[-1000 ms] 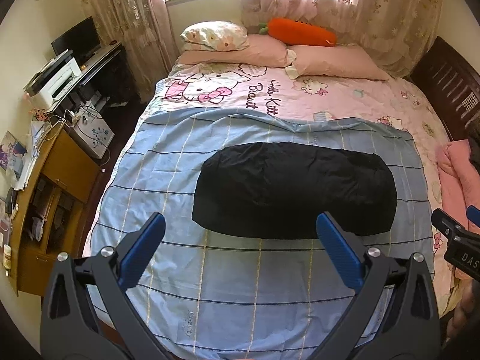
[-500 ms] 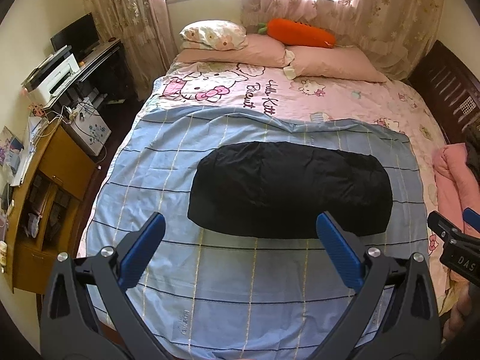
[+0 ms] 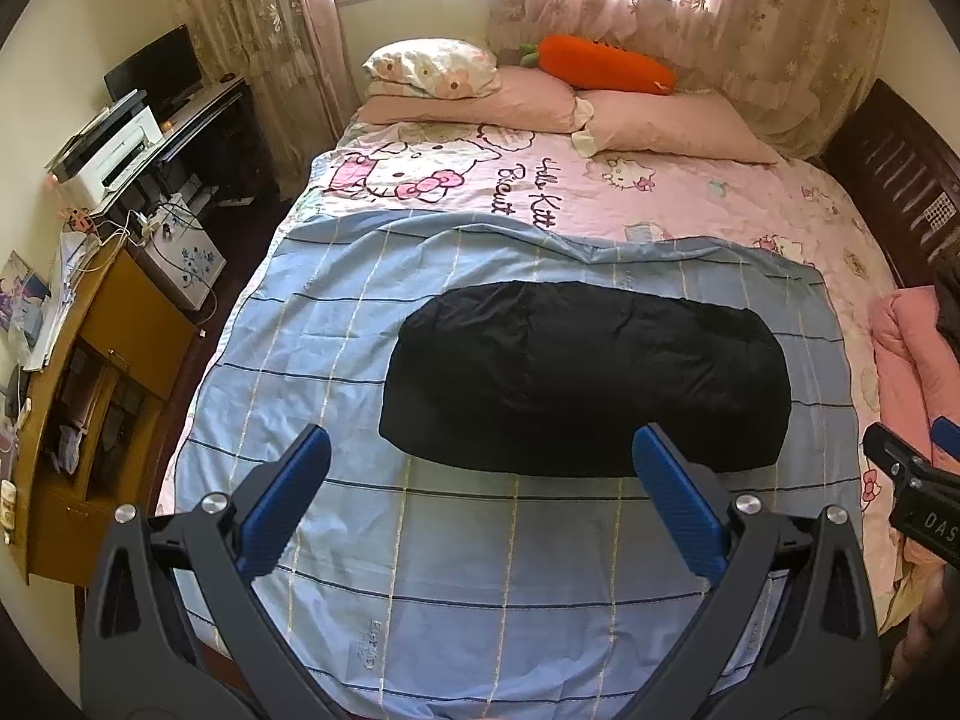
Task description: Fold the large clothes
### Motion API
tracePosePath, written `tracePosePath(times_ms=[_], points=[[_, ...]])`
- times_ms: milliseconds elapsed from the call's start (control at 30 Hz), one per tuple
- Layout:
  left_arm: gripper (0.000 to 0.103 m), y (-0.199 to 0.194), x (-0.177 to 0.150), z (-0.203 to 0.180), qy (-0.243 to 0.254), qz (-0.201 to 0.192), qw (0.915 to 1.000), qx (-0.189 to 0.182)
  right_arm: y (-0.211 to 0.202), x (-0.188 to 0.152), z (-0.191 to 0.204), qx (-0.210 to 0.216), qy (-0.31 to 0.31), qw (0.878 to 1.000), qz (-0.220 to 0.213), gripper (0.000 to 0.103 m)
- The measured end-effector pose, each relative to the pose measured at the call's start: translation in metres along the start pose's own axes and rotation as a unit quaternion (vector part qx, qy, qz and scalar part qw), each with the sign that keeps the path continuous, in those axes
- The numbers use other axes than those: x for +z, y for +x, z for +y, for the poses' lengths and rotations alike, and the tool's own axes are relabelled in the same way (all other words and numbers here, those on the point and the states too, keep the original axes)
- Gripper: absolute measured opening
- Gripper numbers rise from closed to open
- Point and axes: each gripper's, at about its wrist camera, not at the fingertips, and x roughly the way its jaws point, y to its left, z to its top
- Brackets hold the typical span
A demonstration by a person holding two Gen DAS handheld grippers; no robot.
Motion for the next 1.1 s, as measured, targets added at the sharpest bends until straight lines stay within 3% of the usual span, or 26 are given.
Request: tracePosePath(times_ms=[1100], points=[[0.101,0.016,0.005,0.002,0.01,0.02,0.9997,-0.001,0.012,0.0,0.009,0.007,-0.006,1.0,0.016,0.102]])
